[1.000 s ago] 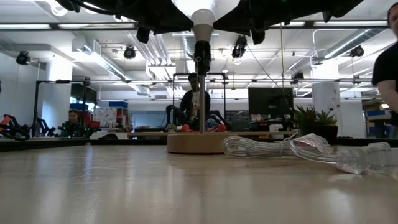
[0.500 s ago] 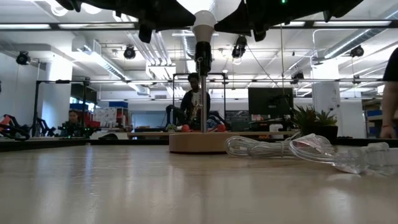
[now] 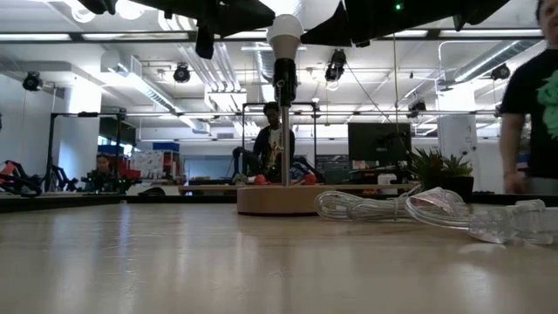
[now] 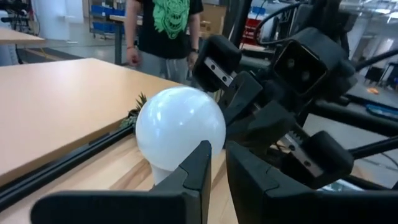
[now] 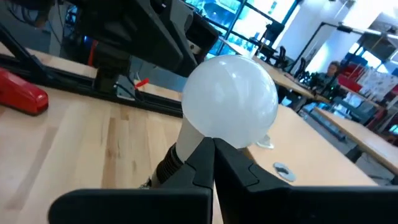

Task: Screw lightbulb
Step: Remove the lightbulb from the lamp

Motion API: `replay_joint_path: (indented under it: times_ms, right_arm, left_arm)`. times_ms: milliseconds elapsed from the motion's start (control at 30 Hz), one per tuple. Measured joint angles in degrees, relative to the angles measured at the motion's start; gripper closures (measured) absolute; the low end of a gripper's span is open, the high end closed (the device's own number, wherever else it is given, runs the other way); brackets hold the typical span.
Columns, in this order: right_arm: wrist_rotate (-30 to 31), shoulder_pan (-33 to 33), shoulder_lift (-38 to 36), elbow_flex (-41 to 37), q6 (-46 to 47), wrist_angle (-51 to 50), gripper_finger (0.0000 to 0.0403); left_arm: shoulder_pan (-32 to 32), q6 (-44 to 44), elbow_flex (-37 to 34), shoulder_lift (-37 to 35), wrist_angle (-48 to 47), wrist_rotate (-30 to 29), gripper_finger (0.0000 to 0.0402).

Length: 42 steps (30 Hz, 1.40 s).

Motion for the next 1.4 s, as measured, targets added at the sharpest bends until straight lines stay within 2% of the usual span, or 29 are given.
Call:
replay_joint_path:
  times_ms: [433,633,733,933,1167,1400]
  right_arm:
    - [-0.15,0.02,-2.82,0.00,-1.39,-2.16,0.0403]
    - [-0.50,0.02,-6.58,0.00,2.73,-9.49,0.0403]
    - [-1.31,0.02,-8.59,0.00,5.60,-12.91,0.0403]
    - [-7.27,0.10,-12.17,0.00,12.85,-16.54,0.0403]
    - [-11.08,0.15,-11.21,-0.02,17.36,-16.52,0.0403]
    - [-11.41,0.15,-9.25,-0.31,19.78,-16.53,0.0403]
  left_arm:
    - [-0.15,-4.62,0.00,-0.71,-0.14,-3.18,0.0361]
    - [-0.15,-4.44,0.00,-2.10,-0.09,-3.28,0.0361]
    - [-0.15,-3.12,0.00,-2.69,-0.21,-3.24,0.0361]
    - [-0.15,-0.50,0.02,-4.70,-3.92,-3.52,0.0361]
    - [0.18,0.21,0.02,-4.79,-12.74,-9.13,0.0361]
    - [0.31,6.74,0.02,-2.99,-13.94,-5.98,0.0361]
